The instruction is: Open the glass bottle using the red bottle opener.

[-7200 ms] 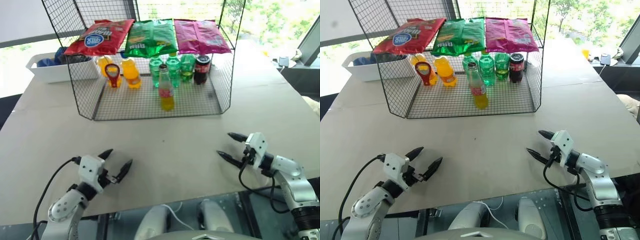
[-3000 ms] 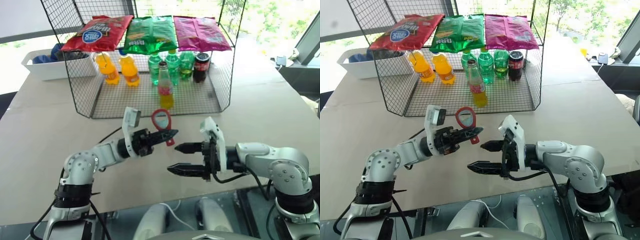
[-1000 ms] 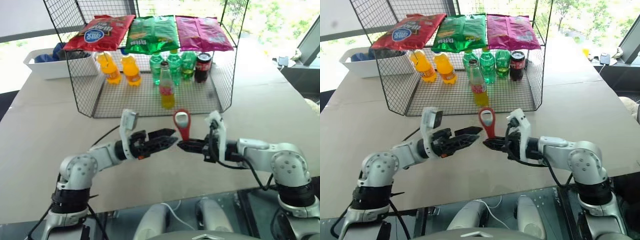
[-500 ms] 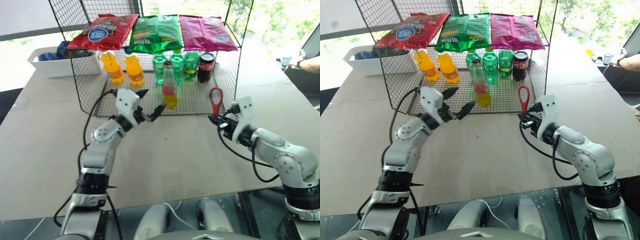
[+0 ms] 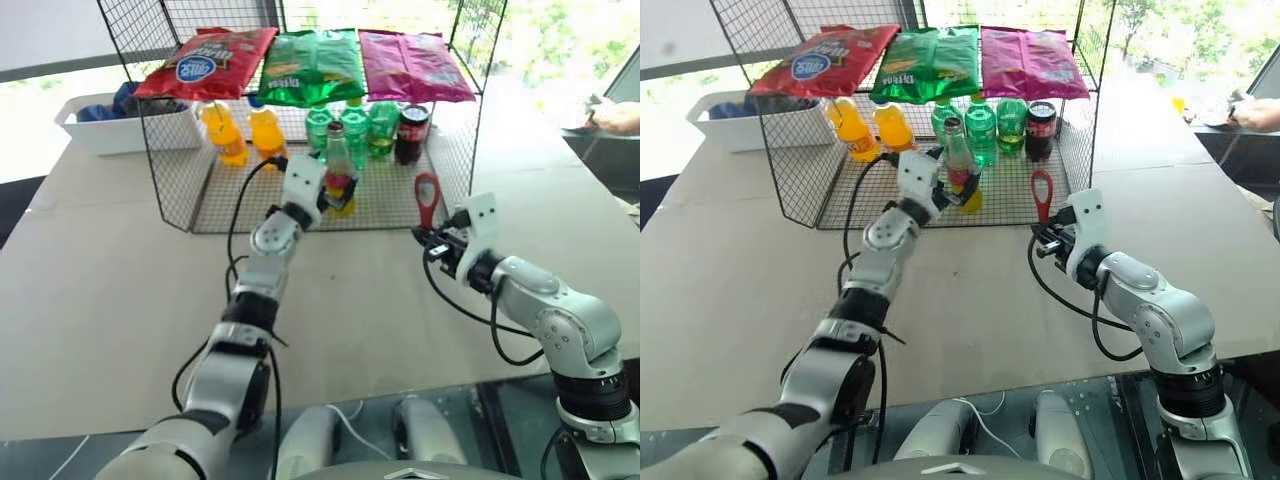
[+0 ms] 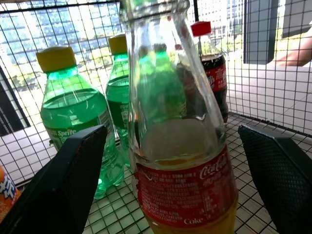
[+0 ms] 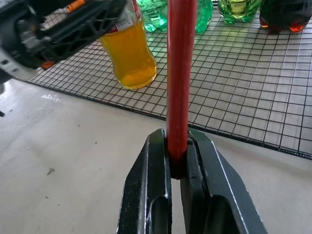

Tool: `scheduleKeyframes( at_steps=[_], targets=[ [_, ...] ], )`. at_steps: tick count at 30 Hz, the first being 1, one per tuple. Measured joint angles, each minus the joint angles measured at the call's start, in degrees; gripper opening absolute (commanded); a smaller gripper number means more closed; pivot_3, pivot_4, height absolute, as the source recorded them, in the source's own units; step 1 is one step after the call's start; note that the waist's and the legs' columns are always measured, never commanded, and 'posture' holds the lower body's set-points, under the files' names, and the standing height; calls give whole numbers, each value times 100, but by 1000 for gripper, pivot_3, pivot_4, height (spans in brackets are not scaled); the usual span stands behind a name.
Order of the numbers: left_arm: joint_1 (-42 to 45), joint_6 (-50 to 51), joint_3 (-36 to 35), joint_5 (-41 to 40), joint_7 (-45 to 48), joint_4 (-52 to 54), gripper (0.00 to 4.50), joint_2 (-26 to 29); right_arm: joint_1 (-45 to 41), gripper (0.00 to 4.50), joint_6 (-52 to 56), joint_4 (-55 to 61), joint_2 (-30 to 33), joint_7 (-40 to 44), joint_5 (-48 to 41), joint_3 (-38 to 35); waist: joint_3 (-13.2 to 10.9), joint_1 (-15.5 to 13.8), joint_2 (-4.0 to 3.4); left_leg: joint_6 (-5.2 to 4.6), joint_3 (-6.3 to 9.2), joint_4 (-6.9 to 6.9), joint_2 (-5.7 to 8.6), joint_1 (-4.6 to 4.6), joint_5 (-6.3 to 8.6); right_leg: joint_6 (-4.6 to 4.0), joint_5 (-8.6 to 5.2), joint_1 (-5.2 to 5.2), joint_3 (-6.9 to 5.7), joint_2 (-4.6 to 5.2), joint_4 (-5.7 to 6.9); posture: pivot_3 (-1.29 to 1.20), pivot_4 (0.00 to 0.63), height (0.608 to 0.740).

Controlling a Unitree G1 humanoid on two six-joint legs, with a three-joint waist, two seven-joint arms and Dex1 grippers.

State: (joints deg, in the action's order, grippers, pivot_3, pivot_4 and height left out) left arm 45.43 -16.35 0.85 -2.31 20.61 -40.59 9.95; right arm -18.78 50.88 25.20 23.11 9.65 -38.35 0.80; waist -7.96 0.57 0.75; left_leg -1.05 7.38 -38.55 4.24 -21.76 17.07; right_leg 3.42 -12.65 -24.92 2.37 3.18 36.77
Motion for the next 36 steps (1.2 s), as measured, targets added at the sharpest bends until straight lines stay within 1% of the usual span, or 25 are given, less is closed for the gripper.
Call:
scheduleKeyframes(
  at_steps=[3, 6, 9, 12, 15, 17, 24, 27, 29, 30, 31, 34, 36],
  targets=[
    [677, -199, -92, 49, -194, -1046, 4448, -143, 6, 0, 0, 36, -4, 3, 71, -35, 0, 2, 1, -1, 3, -2, 6, -2, 0, 0, 0, 0, -2, 3, 1, 0, 150, 740],
    [1030, -314, -170, 27, -217, -1717, 4448, -350, 5, 0, -1, 56, -21, 5, 165, -48, 0, 13, 1, -2, 4, -2, 9, -2, 1, 0, 0, 0, -2, 5, 1, 0, 150, 740],
    [1145, -393, -277, -13, -217, -2161, 4448, -472, 2, 0, -1, 83, -36, 12, 237, -61, 0, 26, 1, -2, 5, -2, 9, -2, 1, 0, 0, -1, -2, 4, 2, 0, 150, 740],
    [1265, -417, -340, -14, -216, -2414, 4448, -479, 1, 0, -2, 83, -37, 24, 332, -77, 0, 24, 1, -2, 6, -5, 8, -1, 0, 0, 0, -1, -2, 4, 6, 0, 150, 740],
    [1289, -459, -378, -10, -224, -2573, 3668, -503, -2, 0, -4, 83, -52, 71, 407, -78, 0, 20, 1, -2, 7, -7, 10, -2, 0, 0, 0, 0, -3, 4, 7, 0, 150, 740],
    [1290, -501, -430, -15, -230, -2607, 2808, -502, -2, 0, -6, 84, -54, 106, 445, -78, 0, 16, 1, -2, 7, -7, 10, -3, 0, 0, 0, 0, -3, 5, 6, 0, 150, 740],
    [1251, -589, -478, 7, -227, -2605, 2855, -500, -24, 0, -5, 83, -141, 133, 548, -78, 0, 23, 1, -2, 7, -8, 10, -2, 0, 0, 0, -1, -2, 6, 8, 0, 150, 740],
    [1091, -667, -475, 7, -181, -2408, 2855, -481, -36, 0, -5, 83, -171, 150, 585, -74, 0, 30, 1, -2, 7, -7, 10, -2, 0, 0, 0, -1, -1, 6, 7, 0, 150, 740],
    [753, -662, -445, -3, -4, -1908, 2855, -417, -40, 0, -13, 83, -187, 168, 637, -78, 0, 56, 1, -2, 5, -6, 8, -3, 0, 0, 0, -5, 3, 6, 9, 0, 150, 740],
    [443, -578, -405, -21, 142, -1360, 2855, -332, -44, 0, -64, 83, -228, 179, 666, -77, 0, 75, 1, -2, 1, -4, 5, -6, 0, 0, 0, -12, 8, 6, 9, 0, 150, 740],
    [308, -538, -375, -23, 225, -1146, 2855, -275, -44, 0, -108, 82, -234, 180, 688, -78, 0, 84, 1, -2, 0, -4, 4, -8, 0, 0, 0, -15, 10, 11, 14, 0, 150, 740],
    [-472, 235, -354, -251, 485, 372, 2855, -45, -79, 0, -351, 71, -314, 219, 836, -84, 0, 134, 1, -2, -2, -5, 4, -17, 0, 0, 0, -25, 11, 27, 18, 0, 150, 740],
    [-757, 582, -343, -360, 589, 998, 2855, 52, -88, 0, -426, 69, -348, 229, 879, -83, 0, 139, 1, -2, -2, -6, 4, -16, 0, 0, 0, -25, 11, 28, 17, 0, 150, 740]
  ],
)
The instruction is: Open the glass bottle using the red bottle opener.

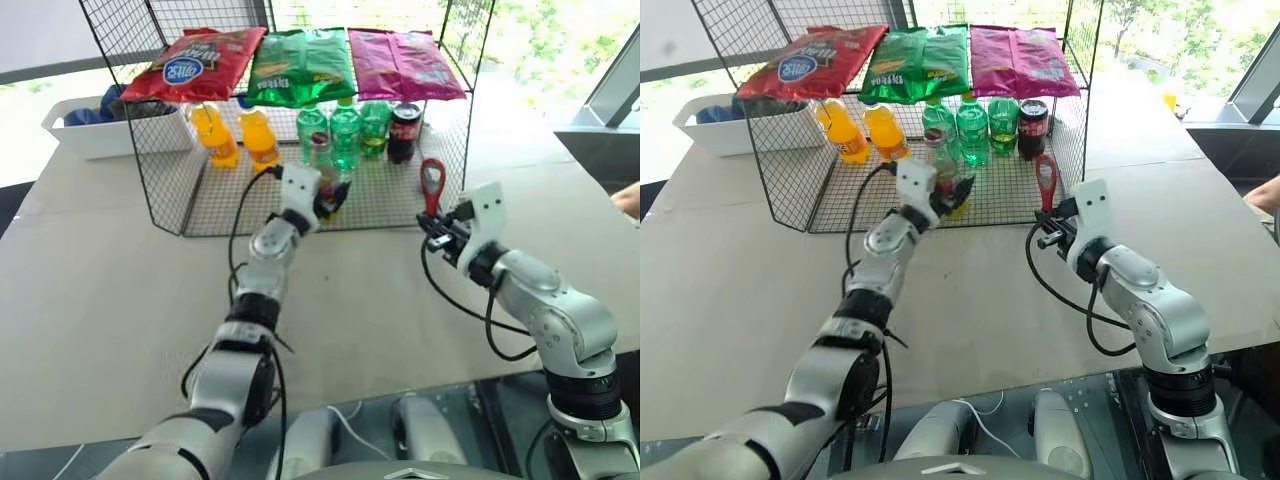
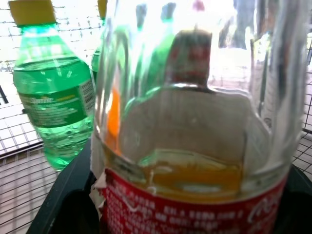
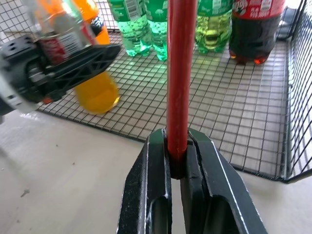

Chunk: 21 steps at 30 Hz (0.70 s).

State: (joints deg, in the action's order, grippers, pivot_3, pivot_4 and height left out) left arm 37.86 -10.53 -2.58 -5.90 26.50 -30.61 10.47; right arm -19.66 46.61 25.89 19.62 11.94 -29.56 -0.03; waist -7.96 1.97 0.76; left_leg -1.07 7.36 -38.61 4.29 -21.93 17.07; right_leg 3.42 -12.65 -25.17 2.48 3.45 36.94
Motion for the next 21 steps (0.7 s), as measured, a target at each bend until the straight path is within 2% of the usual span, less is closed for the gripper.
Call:
scheduleKeyframes(
  at_steps=[3, 8, 21],
  targets=[
    [-919, 1067, 96, -243, 184, 1882, 2855, 303, -31, 0, -201, -63, -89, 4, 119, -22, 1, 31, -1, 0, -2, 4, 0, 2, 0, 0, 0, 0, 3, 2, -1, 0, 150, 740],
    [-2011, 2356, 253, -578, 323, 3512, 2855, 533, -82, 0, -325, -237, -222, 48, 217, -15, 2, 12, -1, 0, -3, -1, 1, 7, 0, 0, 0, 4, 2, -5, 4, 0, 150, 740],
    [-2654, 2091, 382, -558, 334, 3967, 2855, 511, -194, 0, -440, -403, -346, 250, 349, 75, 4, -28, -2, 0, -7, -1, 0, 11, 0, -1, 0, 8, 4, -21, 0, 0, 150, 740]
  ],
)
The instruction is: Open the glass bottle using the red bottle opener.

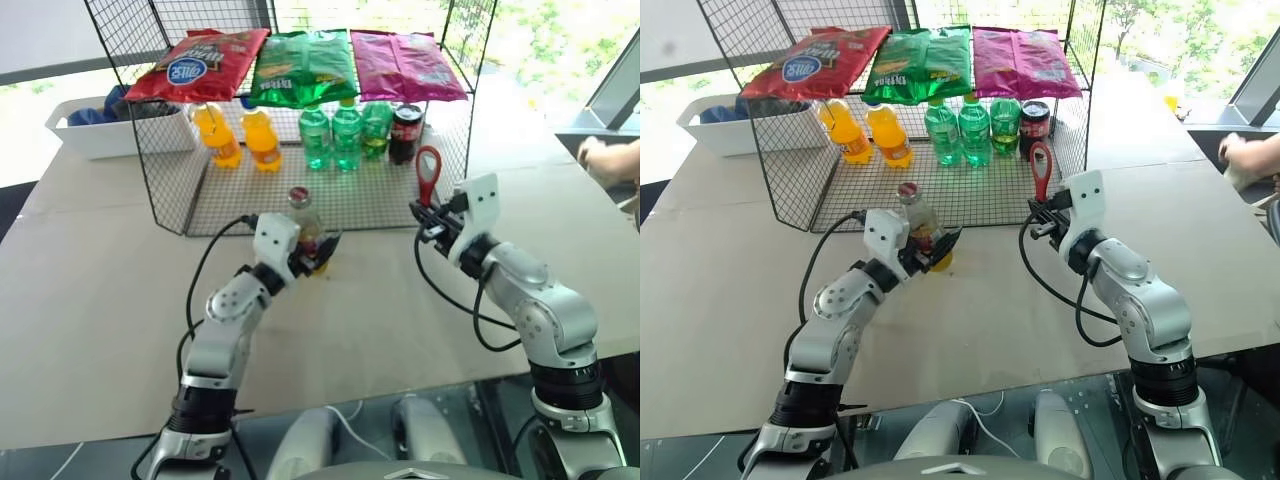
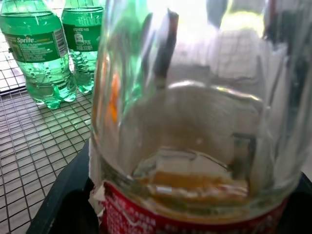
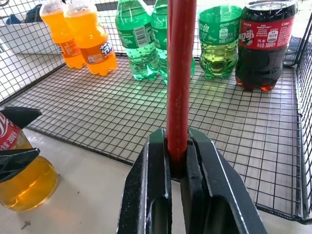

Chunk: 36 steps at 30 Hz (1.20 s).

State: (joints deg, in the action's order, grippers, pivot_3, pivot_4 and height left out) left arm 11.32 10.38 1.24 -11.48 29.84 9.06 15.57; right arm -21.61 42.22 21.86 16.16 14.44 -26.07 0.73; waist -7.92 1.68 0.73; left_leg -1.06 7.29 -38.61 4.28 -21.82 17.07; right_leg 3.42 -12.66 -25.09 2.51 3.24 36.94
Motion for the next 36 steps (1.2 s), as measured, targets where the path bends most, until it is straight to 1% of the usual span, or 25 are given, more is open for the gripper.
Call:
scheduleKeyframes(
  at_steps=[1, 2, 3, 12, 20, 36],
  targets=[
    [-33, -22, 0, -13, 16, 21, 3888, -8, 0, 0, 0, 0, -7, 11, 15, 0, 0, 0, 0, 0, 0, 0, 0, 0, 0, 0, 0, 0, 0, 0, 0, 0, 150, 740],
    [-67, -38, 16, -45, 54, 44, 4217, -18, 0, 0, -1, -2, -15, 18, 32, 0, 0, -3, 0, 0, 0, 0, 0, 0, 0, 0, 0, 0, 0, 1, 0, 0, 150, 740],
    [-83, -76, 68, -46, 51, 44, 4426, -66, 0, 0, -3, -7, -36, 24, 46, 2, 0, -9, 0, 0, 0, 0, 1, 0, 0, 0, 0, 0, 0, 1, 0, 0, 150, 740],
    [73, -412, 87, 0, -188, 44, 4426, -273, 0, 0, -15, -49, -83, 87, 138, 13, 0, -72, 0, 0, -4, -1, -3, 1, 0, 0, 0, 0, 2, -1, 2, 0, 150, 740],
    [189, -619, -59, -6, -258, 49, 4426, -276, -1, 0, -48, -86, -136, 148, 230, 13, 1, -85, 0, 0, -4, -1, -3, 2, 0, 0, 0, 1, 1, -2, 2, 0, 150, 740],
    [215, -455, -72, -334, -253, 382, 4426, -277, -1, 0, -119, -233, -185, 284, 333, 54, 1, -85, 1, 0, -4, -1, -3, 2, 0, 0, 0, 1, 1, -4, 2, 0, 150, 740]
  ],
)
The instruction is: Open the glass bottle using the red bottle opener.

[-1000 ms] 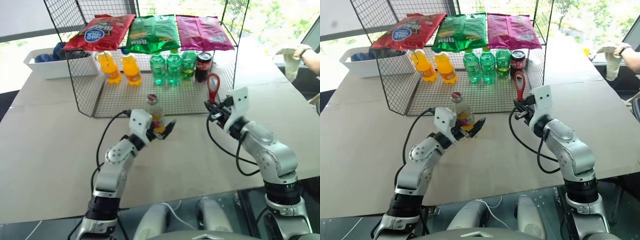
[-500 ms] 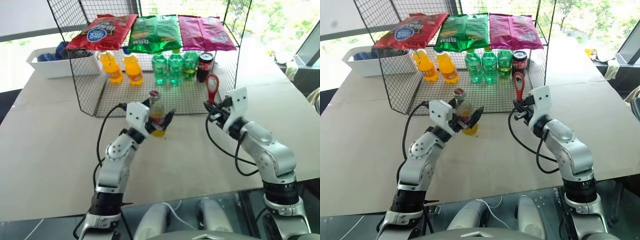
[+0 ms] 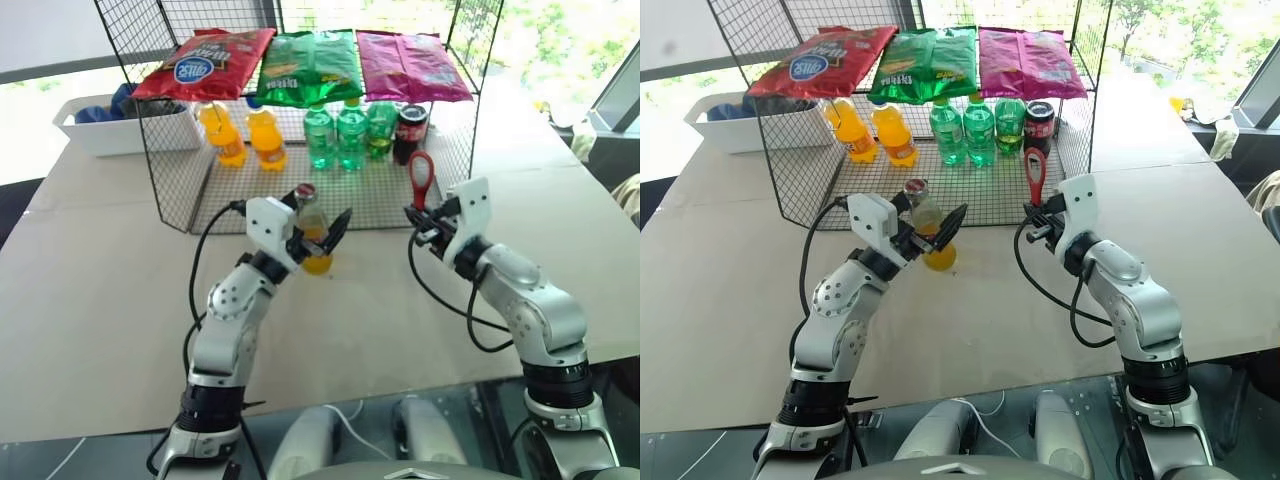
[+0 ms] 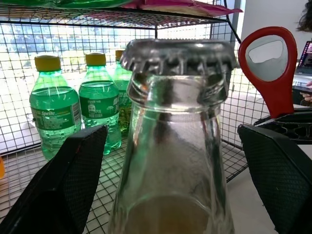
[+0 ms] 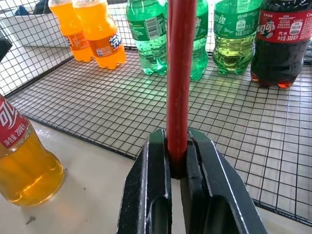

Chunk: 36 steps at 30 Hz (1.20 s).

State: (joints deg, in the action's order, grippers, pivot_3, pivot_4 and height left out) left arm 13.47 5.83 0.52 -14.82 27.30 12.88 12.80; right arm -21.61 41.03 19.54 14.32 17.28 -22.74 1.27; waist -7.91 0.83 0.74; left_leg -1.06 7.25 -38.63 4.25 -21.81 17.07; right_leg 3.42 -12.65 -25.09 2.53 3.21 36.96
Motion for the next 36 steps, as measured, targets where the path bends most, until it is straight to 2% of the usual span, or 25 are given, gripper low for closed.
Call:
scheduleKeyframes(
  at_steps=[10, 13, 14, 15, 16, 25, 29, 33, 36],
  targets=[
    [18, -66, 2, -33, 52, -1, 4426, 0, 0, 0, -2, -32, -10, 10, 9, 3, 0, 0, 0, 0, 0, 0, 0, 0, 0, 0, 0, 0, 0, 0, 0, 0, 150, 740],
    [14, -130, 0, -58, 88, -1, 3661, 0, 0, 0, -5, -38, -18, 10, 11, 3, 0, 0, 0, 0, 0, 0, 0, 0, 0, 0, 0, 0, 0, 0, 0, 0, 150, 740],
    [6, -153, 0, -67, 116, -4, 3133, 0, -2, 0, -7, -42, -25, 10, 12, 3, 0, 0, 0, 0, 0, 0, 0, 0, 0, 0, 0, 0, 0, 0, 0, 0, 150, 740],
    [2, -167, -3, -72, 116, -5, 2935, -1, -3, 0, -8, -44, -30, 10, 12, 3, 0, 1, 0, 0, 0, 0, 0, 0, 0, 0, 0, 0, 0, 0, 0, 0, 150, 740],
    [-12, -210, -4, -81, 119, -5, 2379, -2, -9, 0, -9, -53, -38, 10, 12, 3, 0, 1, 0, 0, 0, 0, 0, 0, 0, 0, 0, 0, 0, 0, 0, 0, 150, 740],
    [-131, -527, -47, -89, 115, -8, 2379, -18, -193, 0, -19, -96, -23, 94, 98, 77, 2, -1, -2, 0, -1, 1, 0, 6, 0, 0, 0, 5, 1, -1, -1, 0, 150, 740],
    [-174, -624, -41, -80, 115, -27, 2379, -24, -442, 0, -134, -96, 117, 247, 371, 513, 3, 2, -2, 0, -2, 0, -1, 9, 0, 0, 0, 8, 1, -1, -1, 0, 150, 740],
    [-175, -699, 2, -57, 119, -92, 2379, -24, -813, 0, -792, -448, 206, 357, 1134, 1278, 5, 5, -2, 0, -1, 1, 0, 20, 0, 0, 0, 20, -1, -2, -2, 0, 150, 740],
    [-168, -760, 16, -42, 122, -136, 2379, -21, -1189, 0, -1824, -1116, 375, 266, 2133, 1917, 6, 0, -2, 0, -1, 0, 1, 29, 0, 0, 0, 30, -3, -2, -5, 0, 150, 740]
  ],
)
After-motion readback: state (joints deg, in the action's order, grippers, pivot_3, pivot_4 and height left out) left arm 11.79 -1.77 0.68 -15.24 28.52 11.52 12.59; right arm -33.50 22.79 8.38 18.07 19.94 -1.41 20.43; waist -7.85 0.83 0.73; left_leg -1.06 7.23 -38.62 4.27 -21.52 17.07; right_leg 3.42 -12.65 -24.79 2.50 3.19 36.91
